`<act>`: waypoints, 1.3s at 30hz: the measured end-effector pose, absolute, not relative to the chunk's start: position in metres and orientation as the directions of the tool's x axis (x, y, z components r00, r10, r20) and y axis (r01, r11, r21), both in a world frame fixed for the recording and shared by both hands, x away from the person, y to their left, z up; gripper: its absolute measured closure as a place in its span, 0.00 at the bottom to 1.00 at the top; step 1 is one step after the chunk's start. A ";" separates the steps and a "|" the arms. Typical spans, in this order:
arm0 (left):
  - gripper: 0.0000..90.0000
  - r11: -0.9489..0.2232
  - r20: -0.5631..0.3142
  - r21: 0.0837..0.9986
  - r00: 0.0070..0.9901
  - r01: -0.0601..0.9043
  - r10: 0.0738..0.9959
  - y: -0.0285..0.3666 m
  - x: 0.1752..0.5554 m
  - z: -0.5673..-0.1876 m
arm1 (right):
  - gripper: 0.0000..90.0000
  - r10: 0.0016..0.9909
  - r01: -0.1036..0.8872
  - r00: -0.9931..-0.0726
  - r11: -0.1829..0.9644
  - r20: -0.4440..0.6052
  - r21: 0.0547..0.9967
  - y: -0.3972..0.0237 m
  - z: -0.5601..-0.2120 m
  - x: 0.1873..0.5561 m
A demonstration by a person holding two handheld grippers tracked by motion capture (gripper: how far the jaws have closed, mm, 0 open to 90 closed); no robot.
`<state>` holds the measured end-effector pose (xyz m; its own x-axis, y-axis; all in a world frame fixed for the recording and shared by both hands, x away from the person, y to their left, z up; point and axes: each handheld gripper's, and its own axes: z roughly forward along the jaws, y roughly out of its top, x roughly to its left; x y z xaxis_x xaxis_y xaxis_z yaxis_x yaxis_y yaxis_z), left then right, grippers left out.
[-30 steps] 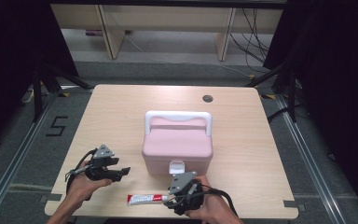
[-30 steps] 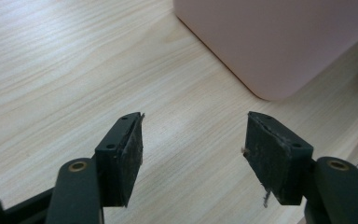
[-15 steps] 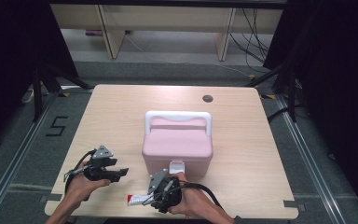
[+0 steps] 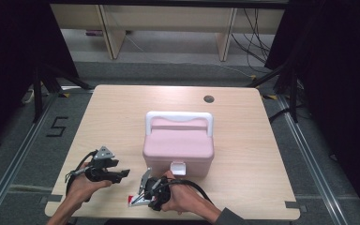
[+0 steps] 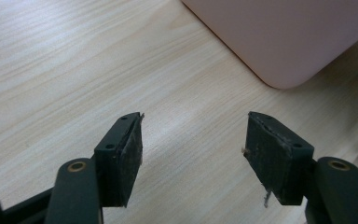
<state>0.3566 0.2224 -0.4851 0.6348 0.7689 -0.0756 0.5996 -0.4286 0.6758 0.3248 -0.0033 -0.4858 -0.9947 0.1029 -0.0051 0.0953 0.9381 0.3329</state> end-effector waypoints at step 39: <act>0.41 -0.421 -0.082 0.677 0.630 0.603 0.772 0.224 0.358 -0.484 | 0.78 0.327 0.289 -0.945 0.864 -0.021 0.413 -0.158 -0.448 0.303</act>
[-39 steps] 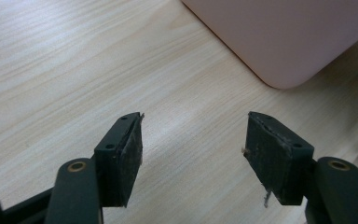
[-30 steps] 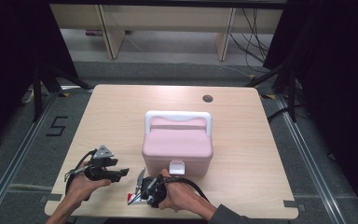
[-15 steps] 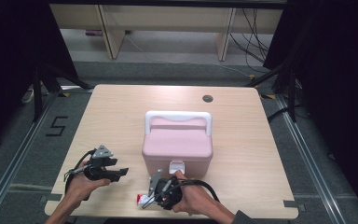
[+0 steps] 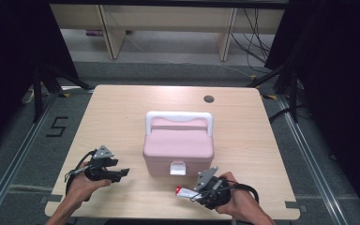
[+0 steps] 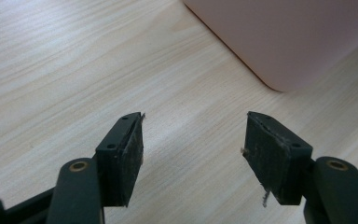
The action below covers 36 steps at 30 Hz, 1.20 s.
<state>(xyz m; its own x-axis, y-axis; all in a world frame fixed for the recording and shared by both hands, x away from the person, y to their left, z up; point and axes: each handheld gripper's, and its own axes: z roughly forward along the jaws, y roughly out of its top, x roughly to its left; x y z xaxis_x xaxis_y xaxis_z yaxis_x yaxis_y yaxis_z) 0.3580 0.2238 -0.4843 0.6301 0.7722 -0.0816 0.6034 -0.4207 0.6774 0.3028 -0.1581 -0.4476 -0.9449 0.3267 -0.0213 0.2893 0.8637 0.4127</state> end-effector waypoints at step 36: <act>0.40 -0.405 -0.099 0.696 0.638 0.593 0.764 0.222 0.363 -0.474 | 0.77 0.700 0.617 -0.713 0.659 -0.051 0.430 -0.298 -0.479 0.342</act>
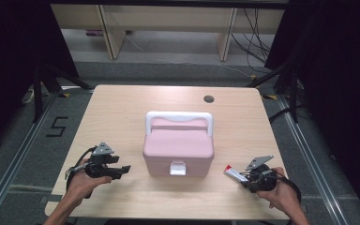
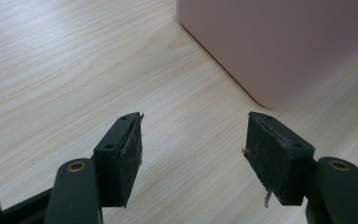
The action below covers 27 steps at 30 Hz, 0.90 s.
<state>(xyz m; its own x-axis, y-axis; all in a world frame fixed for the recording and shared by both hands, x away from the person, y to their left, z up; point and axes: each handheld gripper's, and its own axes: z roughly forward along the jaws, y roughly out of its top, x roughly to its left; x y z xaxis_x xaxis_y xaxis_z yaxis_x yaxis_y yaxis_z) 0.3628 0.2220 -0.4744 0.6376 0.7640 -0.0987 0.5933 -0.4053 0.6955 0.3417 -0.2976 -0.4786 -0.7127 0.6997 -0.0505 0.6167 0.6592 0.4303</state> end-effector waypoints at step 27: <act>0.39 -0.393 -0.113 0.702 0.638 0.593 0.761 0.221 0.361 -0.474 | 0.49 0.791 0.565 -0.611 0.405 0.036 0.719 -0.284 -0.464 0.328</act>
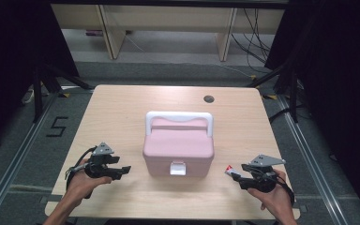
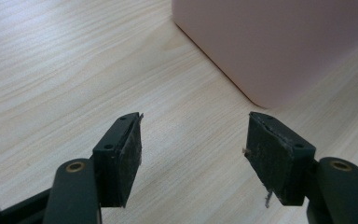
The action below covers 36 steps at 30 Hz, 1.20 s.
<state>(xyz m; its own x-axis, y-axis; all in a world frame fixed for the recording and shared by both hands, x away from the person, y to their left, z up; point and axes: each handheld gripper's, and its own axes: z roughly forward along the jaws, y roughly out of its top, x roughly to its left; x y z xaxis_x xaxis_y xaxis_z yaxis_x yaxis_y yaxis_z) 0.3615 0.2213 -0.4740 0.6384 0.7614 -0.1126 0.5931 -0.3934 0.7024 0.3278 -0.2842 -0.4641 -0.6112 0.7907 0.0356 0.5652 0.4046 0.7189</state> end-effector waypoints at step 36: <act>0.33 -0.325 -0.164 0.773 0.666 0.545 0.728 0.223 0.377 -0.421 | 0.29 0.805 0.539 -0.591 0.338 0.059 0.772 -0.266 -0.473 0.308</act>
<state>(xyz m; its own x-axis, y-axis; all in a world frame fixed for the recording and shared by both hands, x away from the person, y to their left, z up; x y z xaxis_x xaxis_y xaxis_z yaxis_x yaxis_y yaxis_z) 0.3774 0.2230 -0.4207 0.6659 0.7278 -0.1636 0.5453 -0.3253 0.7725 0.3077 -0.2657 -0.4729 -0.5907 0.8047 0.0593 0.5386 0.3384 0.7716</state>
